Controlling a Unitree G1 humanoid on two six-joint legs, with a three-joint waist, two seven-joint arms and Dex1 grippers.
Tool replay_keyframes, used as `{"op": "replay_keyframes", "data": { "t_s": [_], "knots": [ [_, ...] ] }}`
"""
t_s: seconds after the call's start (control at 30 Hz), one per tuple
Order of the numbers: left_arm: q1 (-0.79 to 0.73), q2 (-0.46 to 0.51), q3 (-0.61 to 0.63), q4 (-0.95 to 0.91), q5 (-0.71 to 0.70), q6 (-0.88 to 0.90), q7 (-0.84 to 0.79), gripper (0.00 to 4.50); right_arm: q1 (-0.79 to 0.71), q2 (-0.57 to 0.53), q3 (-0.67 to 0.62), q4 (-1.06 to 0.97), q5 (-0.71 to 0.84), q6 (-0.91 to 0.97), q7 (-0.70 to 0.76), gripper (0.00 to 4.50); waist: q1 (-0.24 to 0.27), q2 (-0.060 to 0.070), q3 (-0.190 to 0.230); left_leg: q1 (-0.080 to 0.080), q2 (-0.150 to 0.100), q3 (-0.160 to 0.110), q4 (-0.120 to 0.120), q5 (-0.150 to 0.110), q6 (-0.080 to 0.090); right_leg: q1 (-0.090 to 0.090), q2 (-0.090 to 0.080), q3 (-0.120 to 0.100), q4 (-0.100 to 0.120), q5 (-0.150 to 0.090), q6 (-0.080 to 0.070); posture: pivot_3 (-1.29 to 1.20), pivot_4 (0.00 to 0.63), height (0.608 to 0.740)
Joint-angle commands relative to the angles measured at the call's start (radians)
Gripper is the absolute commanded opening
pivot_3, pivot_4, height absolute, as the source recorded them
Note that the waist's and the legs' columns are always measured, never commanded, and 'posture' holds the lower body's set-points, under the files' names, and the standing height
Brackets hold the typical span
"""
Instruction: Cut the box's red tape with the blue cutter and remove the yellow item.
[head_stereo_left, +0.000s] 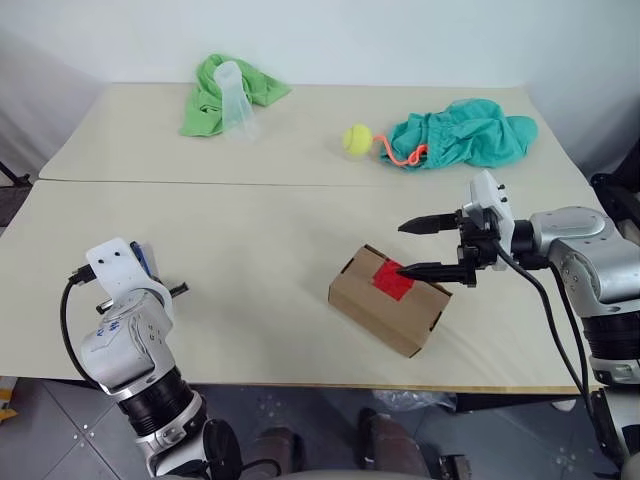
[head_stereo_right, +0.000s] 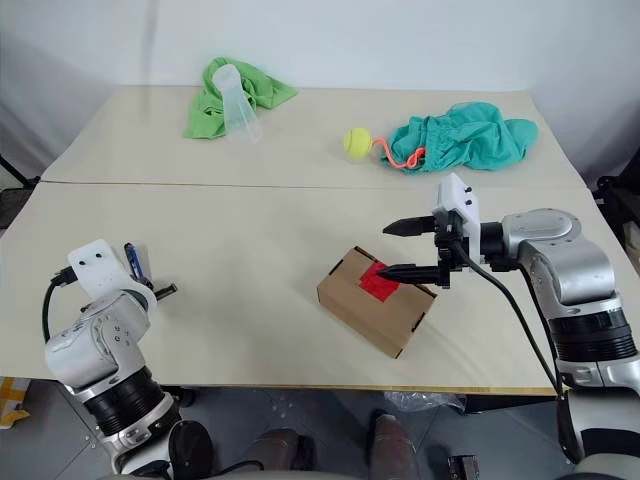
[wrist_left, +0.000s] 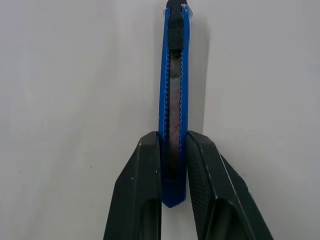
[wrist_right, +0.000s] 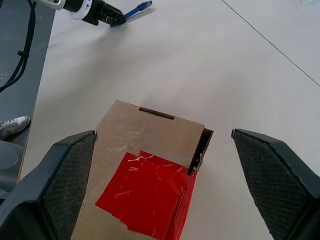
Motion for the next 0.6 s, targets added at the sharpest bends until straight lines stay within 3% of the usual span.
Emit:
{"op": "replay_keyframes", "data": {
  "t_s": [0.03, 0.3, 0.47, 0.6],
  "knots": [
    [0.021, 0.019, -0.010, 0.025, 0.003, 0.051, -0.022, 0.39, -0.010, -0.014, -0.036, -0.039, 0.007, 0.003, -0.007, 4.50, 0.000, 0.000, 0.000, 0.000, 0.000, 0.000, 0.000, 0.000, 0.000, 0.000, 0.000, 0.000, 0.000, 0.000, 0.000, 0.00, 0.150, 0.740],
    [0.050, 0.243, -0.181, 0.052, -0.136, 0.114, -0.292, 0.39, -0.012, -0.025, -0.042, -0.136, 0.019, 0.051, -0.046, 4.50, 0.003, 0.000, 0.000, 0.000, 0.001, -0.001, 0.000, 0.001, -0.002, 0.000, 0.000, -0.001, 0.002, -0.001, -0.002, 0.00, 0.150, 0.740],
    [0.139, 0.520, -0.359, -0.002, -0.341, -0.005, -0.681, 0.39, -0.007, 0.009, -0.015, -0.299, 0.031, 0.125, -0.142, 4.50, -0.006, 0.000, 0.000, 0.000, 0.001, -0.002, -0.001, 0.000, -0.003, -0.001, -0.001, -0.001, 0.001, -0.002, -0.003, 0.00, 0.150, 0.740],
    [0.196, 0.678, -0.449, -0.007, -0.406, -0.128, -0.854, 0.39, -0.009, 0.043, 0.046, -0.379, 0.002, 0.163, -0.212, 4.50, -0.016, 0.000, 0.000, 0.000, 0.006, -0.002, -0.001, -0.002, -0.006, -0.002, -0.001, -0.002, 0.001, -0.003, -0.006, 0.00, 0.150, 0.740]
  ]
}}
